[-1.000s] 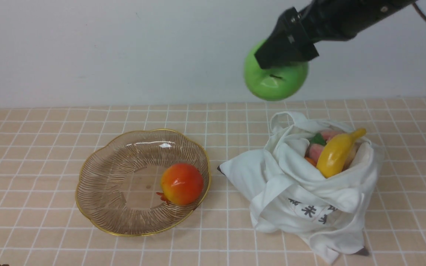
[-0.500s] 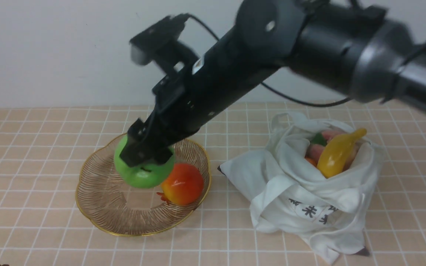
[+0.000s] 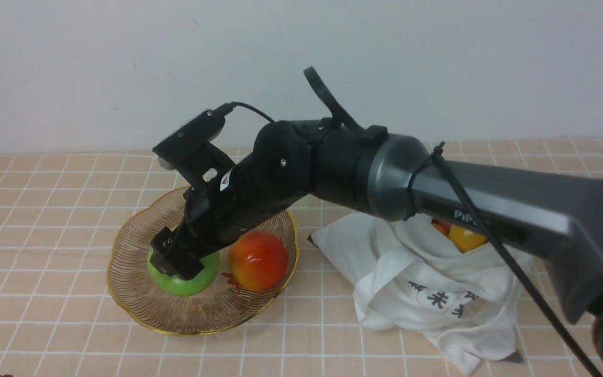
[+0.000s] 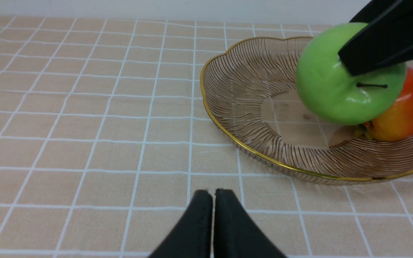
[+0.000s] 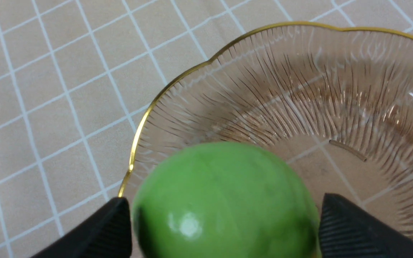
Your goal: Take the fruit out of the bag on the brown coffee tablecloth and place them on the plate.
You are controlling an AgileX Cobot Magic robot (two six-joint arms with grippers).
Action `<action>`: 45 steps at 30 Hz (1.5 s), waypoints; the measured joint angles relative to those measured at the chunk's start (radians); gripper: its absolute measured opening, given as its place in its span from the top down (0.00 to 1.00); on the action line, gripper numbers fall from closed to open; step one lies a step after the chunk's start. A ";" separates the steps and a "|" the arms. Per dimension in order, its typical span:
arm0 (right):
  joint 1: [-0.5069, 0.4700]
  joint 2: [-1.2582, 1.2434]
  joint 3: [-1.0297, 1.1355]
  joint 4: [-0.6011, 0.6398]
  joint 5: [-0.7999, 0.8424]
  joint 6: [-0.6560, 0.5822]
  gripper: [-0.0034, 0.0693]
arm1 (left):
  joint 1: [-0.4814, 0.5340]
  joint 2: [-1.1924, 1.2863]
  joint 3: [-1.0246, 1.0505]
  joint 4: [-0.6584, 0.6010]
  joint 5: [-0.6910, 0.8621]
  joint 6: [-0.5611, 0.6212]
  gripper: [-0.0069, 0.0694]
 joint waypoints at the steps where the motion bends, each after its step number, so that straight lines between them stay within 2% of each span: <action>1: 0.000 0.000 0.000 0.000 0.000 0.002 0.03 | 0.000 0.000 0.000 0.000 0.000 0.000 0.92; 8: 0.002 -0.004 0.000 -0.032 -0.002 0.018 0.00 | 0.000 0.000 0.000 0.000 0.000 0.000 0.92; 10: 0.002 -0.042 0.001 -0.119 0.046 0.048 0.03 | 0.000 0.000 0.000 0.000 0.000 0.000 0.92; 12: 0.002 -0.097 0.002 -0.212 0.104 0.138 0.10 | 0.000 0.000 0.000 0.000 0.000 0.000 0.92; 14: 0.002 -0.172 0.002 -0.333 0.178 0.274 0.20 | 0.000 0.000 0.000 0.000 0.000 0.000 0.92; 15: 0.001 -0.228 0.002 -0.397 0.224 0.360 0.29 | 0.000 0.000 0.000 0.000 0.000 0.000 0.92; 17: 0.000 -0.297 0.002 -0.492 0.314 0.443 0.41 | 0.000 0.000 0.000 0.000 0.000 0.000 0.92; 18: -0.003 -0.366 0.002 -0.595 0.399 0.503 0.56 | 0.000 0.000 0.000 0.000 0.000 0.000 0.92; 19: -0.003 -0.375 0.002 -0.595 0.411 0.510 0.58 | 0.000 0.000 0.000 0.000 0.000 0.000 0.92; 20: -0.006 -0.443 0.002 -0.682 0.488 0.555 0.74 | 0.000 0.000 0.000 0.000 0.000 0.000 0.92; 22: -0.008 -0.530 0.002 -0.753 0.548 0.610 0.88 | 0.000 0.000 0.000 0.000 0.000 0.000 0.92; 24: -0.009 -0.664 0.012 -0.789 0.570 0.667 0.95 | 0.000 0.000 0.000 0.000 0.000 0.000 0.92; 27: -0.009 -0.790 0.051 -0.789 0.573 0.706 0.97 | 0.000 0.000 0.000 0.000 0.000 0.000 0.92; 33: -0.009 -1.104 0.289 -0.786 0.505 0.786 0.97 | 0.000 0.000 0.000 0.000 0.000 0.000 0.92; 35: -0.009 -1.305 0.506 -0.791 0.396 0.826 0.97 | 0.000 0.000 0.000 0.000 0.000 0.000 0.92; 39: -0.009 -1.566 0.774 -0.791 0.233 0.849 0.97 | 0.000 0.000 0.000 0.000 0.000 0.000 0.92; 43: -0.009 -1.866 1.027 -0.803 -0.015 0.883 0.97 | 0.000 0.000 0.000 0.000 0.000 0.000 0.92; 44: -0.009 -1.881 1.039 -0.803 -0.015 0.886 0.97 | 0.000 0.000 0.000 0.000 0.000 0.000 0.92; 45: -0.009 -2.026 1.144 -0.819 -0.114 0.939 0.97 | 0.000 0.000 0.000 0.000 0.000 0.000 0.92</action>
